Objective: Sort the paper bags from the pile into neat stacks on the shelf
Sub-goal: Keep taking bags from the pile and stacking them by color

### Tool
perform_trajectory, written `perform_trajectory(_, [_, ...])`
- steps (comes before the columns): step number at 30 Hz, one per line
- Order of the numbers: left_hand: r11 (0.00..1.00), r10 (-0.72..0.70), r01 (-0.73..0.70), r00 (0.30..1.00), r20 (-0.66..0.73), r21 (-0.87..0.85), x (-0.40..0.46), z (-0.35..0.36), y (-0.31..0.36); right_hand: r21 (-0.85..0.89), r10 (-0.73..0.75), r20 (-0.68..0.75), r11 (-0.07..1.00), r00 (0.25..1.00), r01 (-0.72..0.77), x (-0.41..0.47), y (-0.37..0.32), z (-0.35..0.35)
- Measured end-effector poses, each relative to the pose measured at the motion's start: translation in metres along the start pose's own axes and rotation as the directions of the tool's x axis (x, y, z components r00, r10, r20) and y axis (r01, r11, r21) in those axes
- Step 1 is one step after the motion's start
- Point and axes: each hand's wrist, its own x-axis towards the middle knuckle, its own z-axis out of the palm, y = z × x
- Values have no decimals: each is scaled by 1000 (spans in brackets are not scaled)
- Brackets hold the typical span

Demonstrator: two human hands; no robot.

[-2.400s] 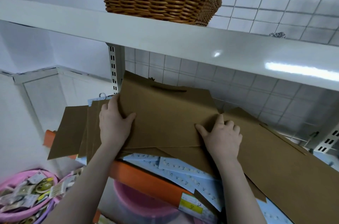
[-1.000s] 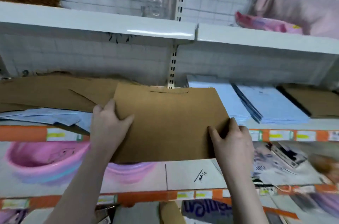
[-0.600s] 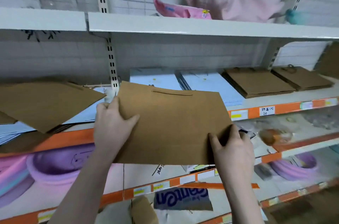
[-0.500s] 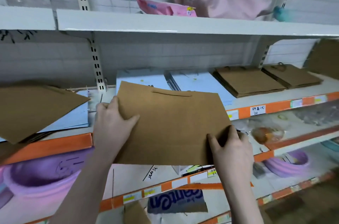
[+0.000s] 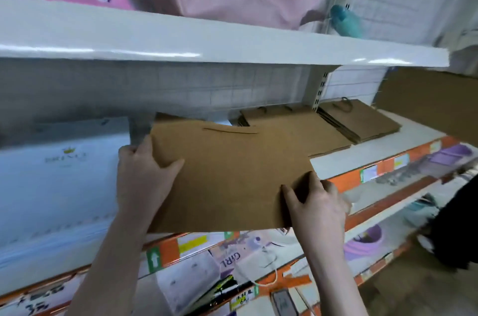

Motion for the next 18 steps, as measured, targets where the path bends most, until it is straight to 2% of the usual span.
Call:
perform_trajectory(6, [1000, 3, -3, 998, 60, 6, 18, 54, 39, 29, 33, 25, 999, 999, -34, 63, 33, 16])
perform_trajectory(10, [999, -38, 38, 999, 22, -11, 25, 92, 66, 110, 14, 30, 994, 999, -17, 106, 58, 17])
perform_trajectory(18, [997, -69, 71, 996, -54, 25, 1, 204, 157, 97, -77, 37, 993, 996, 73, 214, 165, 6])
